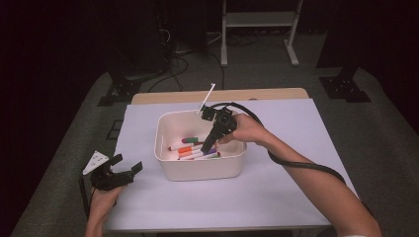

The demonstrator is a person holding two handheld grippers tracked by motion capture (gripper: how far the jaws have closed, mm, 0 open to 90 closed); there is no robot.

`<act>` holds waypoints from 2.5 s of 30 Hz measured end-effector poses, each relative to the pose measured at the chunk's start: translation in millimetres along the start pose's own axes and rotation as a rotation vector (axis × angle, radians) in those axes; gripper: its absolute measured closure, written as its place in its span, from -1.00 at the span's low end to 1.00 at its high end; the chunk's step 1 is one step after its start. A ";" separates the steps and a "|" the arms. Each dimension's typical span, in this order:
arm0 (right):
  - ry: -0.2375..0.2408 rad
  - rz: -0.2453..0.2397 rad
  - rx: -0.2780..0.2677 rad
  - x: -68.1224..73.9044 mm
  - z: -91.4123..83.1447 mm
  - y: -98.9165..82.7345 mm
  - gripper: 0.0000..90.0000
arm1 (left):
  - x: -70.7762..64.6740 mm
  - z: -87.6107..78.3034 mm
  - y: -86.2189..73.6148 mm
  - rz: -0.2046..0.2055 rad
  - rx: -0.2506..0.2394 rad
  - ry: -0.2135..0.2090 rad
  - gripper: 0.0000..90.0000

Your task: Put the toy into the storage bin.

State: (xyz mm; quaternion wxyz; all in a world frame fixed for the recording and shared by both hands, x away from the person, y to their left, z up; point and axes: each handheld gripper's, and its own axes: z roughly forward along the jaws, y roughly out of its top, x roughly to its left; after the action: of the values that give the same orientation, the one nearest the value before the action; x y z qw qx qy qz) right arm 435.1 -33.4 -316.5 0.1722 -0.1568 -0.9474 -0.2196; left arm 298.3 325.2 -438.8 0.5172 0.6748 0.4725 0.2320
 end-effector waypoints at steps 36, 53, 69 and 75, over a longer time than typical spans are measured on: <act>-0.091 0.103 -0.226 -0.3 -84.1 -84.1 0.27 | -3.9 3.0 0.5 0.008 0.008 -0.004 -0.94; -0.100 0.194 -0.311 -9.2 -96.4 -146.1 0.23 | -5.9 4.1 0.5 0.016 0.014 -0.004 -0.94; -0.082 0.246 -0.341 -18.9 -80.8 -182.0 0.19 | -6.3 3.7 0.3 0.014 0.013 -0.002 -0.94; -0.074 0.269 -0.347 -23.4 -72.0 -195.2 0.18 | -6.4 4.0 0.3 0.016 0.016 -0.004 -0.94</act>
State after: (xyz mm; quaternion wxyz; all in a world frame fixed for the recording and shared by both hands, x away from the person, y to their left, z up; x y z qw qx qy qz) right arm 401.8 -239.2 -335.7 0.1358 -0.3171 -0.8715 -0.3485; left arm 298.8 317.6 -438.8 0.5109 0.6830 0.4680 0.2312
